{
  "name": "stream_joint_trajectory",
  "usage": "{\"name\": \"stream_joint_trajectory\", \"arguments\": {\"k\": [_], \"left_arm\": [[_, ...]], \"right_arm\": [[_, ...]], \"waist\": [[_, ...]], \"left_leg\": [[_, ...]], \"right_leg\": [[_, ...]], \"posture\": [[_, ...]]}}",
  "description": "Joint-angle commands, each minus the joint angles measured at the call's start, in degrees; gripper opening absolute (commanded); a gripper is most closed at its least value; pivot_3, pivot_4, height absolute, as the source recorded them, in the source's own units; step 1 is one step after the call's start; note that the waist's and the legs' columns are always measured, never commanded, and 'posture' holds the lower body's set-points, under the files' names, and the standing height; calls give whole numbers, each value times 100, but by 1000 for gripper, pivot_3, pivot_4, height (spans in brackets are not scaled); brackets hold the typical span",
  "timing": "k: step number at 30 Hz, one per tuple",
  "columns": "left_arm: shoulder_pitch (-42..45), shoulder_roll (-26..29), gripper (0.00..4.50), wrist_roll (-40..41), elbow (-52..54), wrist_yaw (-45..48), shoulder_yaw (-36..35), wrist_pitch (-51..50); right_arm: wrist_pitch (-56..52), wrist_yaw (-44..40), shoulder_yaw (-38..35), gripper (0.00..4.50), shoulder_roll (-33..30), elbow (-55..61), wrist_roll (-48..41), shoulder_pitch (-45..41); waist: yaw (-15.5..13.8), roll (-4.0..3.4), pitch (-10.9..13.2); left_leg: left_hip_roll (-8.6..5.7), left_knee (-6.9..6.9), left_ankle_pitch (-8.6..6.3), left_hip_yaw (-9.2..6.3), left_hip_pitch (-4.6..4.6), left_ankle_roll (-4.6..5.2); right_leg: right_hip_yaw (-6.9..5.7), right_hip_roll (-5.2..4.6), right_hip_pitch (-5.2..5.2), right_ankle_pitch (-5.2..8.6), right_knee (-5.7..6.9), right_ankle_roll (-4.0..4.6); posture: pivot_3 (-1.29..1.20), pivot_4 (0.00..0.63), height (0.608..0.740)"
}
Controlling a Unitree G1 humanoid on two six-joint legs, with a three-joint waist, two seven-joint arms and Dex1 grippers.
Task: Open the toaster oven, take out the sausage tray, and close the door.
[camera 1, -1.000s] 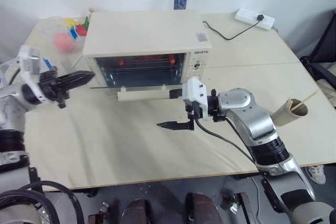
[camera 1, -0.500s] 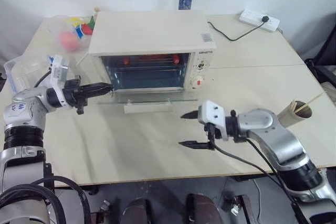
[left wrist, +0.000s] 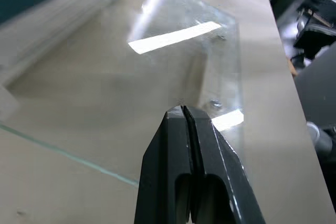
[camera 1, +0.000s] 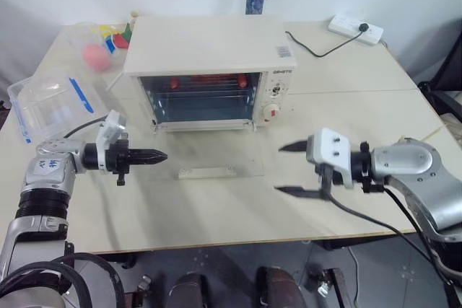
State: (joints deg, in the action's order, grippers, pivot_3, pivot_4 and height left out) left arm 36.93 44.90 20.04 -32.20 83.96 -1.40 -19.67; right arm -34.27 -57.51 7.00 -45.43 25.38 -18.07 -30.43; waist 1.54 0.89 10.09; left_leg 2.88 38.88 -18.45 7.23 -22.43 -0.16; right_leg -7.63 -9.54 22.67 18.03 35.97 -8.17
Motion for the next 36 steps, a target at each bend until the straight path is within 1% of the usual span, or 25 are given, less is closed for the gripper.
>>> {"name": "stream_joint_trajectory", "arguments": {"k": [1,2,3,4,6,10,11,12,14,16,19,22,23,24,25,28,30,32,36], "left_arm": [[-83,-10,7,-103,239,-55,56,105],[-103,-19,7,-116,259,-70,62,123],[-135,-33,7,-127,296,-101,65,142],[-173,-93,7,-136,335,-273,4,218],[-246,-239,7,-71,415,-556,-188,428],[-504,-363,7,139,708,-753,-503,643],[-607,-423,7,204,790,-900,-636,730],[-681,-469,7,251,853,-1007,-729,791],[-908,-584,7,417,1111,-1222,-963,809],[-1093,-656,7,521,1344,-1404,-1112,764],[-1332,-767,7,699,1640,-1649,-1318,737],[-1537,-931,7,1034,1985,-2006,-1605,494],[-1589,-943,295,1208,2135,-2152,-1706,226],[-1634,-934,387,1379,2273,-2228,-1776,-31],[-1669,-924,600,1502,2378,-2289,-1823,-214],[-1802,-966,1506,1724,2653,-2436,-1995,-345],[-1903,-943,2050,1737,2744,-2468,-2010,-369],[-1960,-944,2729,1768,2806,-2477,-2012,-382],[-1994,-1019,3901,2061,2979,-2464,-2090,-528]], "right_arm": [[359,439,358,4500,494,-268,383,-418],[479,564,472,4500,643,-417,554,-529],[689,837,725,4500,867,-725,935,-727],[926,1062,1050,4500,1146,-1114,1315,-983],[1369,1514,1466,4500,1701,-1819,1875,-1403],[1852,2250,1643,4500,2438,-2942,2534,-1989],[2037,2700,1717,4500,2642,-3338,2859,-2231],[2182,3014,1757,4500,2782,-3618,3090,-2391],[2329,3339,1915,4500,3040,-4288,3461,-2752],[2492,3479,1949,4500,3251,-4772,3592,-2960],[2869,3806,2128,4500,3427,-5472,4013,-3248],[3196,4094,2246,4500,3665,-6234,4291,-3579],[3322,4126,2298,4500,3701,-6393,4384,-3640],[3427,4153,2326,4500,3724,-6505,4453,-3679],[3510,4174,2330,4500,3749,-6601,4503,-3710],[3642,4164,2310,4500,3836,-6742,4578,-3757],[3710,4146,2308,4500,3872,-6794,4634,-3762],[3756,4145,2313,4500,3879,-6814,4712,-3763],[3707,4131,2300,4500,3866,-6757,4837,-3708]], "waist": [[3,0,0],[4,0,0],[3,0,0],[8,0,0],[25,-1,0],[43,-2,1],[48,-2,1],[72,-3,1],[93,-3,1],[143,-3,1],[190,-3,1],[240,-5,2],[243,-5,2],[264,-5,2],[288,-5,2],[335,-5,2],[346,-5,2],[346,-6,3],[337,-6,3]], "left_leg": [[0,0,0,0,0,0],[0,0,0,0,-1,0],[0,-1,0,0,-1,0],[0,1,0,-1,-3,0],[0,9,0,4,-2,0],[3,12,0,-2,-4,0],[3,11,0,-3,-5,0],[2,11,0,-3,-6,0],[3,11,0,-9,-12,0],[3,9,0,-14,-12,-1],[3,8,0,-22,-11,-1],[3,7,0,-21,-11,-1],[3,6,1,-24,-10,-1],[3,6,1,-27,-11,-1],[3,5,1,-31,-10,-2],[3,0,1,-35,-10,-2],[3,-4,1,-35,-8,-2],[3,-9,1,-34,-3,-3],[3,-10,2,-33,-3,-4]], "right_leg": [[0,0,0,0,1,0],[0,0,1,0,2,0],[0,0,2,0,2,0],[0,0,1,0,2,0],[4,0,2,0,3,0],[0,0,5,0,18,0],[0,0,5,0,18,0],[0,0,6,0,17,0],[-2,-1,9,0,18,0],[-4,-1,10,0,22,0],[-6,0,9,0,31,0],[-3,0,9,0,31,0],[-4,0,9,0,32,0],[-4,0,9,0,33,0],[-3,0,9,0,37,0],[-1,-1,8,0,40,0],[-2,0,8,0,39,0],[0,0,8,0,39,0],[1,0,8,0,39,0]], "posture": [[0,150,740],[0,150,740],[0,150,740],[0,150,740],[0,150,740],[0,150,740],[0,150,740],[0,150,740],[0,150,740],[0,150,740],[0,150,740],[0,150,740],[0,150,740],[0,150,740],[0,150,740],[0,150,740],[0,150,740],[0,150,740],[0,150,740]]}}
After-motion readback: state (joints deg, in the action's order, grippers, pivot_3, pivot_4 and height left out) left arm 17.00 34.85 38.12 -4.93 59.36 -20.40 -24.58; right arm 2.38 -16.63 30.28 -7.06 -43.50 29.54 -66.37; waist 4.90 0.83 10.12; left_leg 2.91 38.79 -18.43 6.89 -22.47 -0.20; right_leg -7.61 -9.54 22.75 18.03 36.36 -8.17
